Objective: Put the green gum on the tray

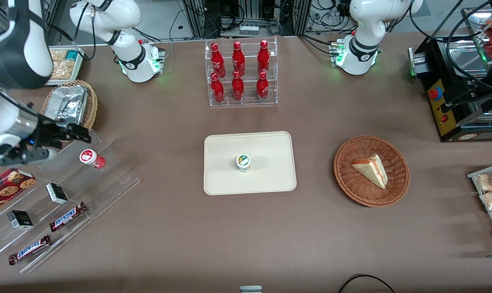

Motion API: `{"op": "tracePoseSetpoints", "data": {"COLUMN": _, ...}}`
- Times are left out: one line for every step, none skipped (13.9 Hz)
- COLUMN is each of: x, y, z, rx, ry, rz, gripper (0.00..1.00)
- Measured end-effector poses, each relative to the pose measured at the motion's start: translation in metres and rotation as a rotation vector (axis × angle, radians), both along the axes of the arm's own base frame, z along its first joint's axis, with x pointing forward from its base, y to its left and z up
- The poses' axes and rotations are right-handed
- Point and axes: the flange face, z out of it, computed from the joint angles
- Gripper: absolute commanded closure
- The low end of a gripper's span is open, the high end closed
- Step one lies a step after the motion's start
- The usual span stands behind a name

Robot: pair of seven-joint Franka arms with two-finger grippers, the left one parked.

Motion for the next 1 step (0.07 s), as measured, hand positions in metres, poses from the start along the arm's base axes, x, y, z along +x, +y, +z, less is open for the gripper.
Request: {"op": "tracePoseSetpoints", "data": {"x": -0.0078, "y": -0.0026, "z": 0.0085, "rx": -0.011, "ry": 0.009, "rz": -0.016, "gripper": 0.0}}
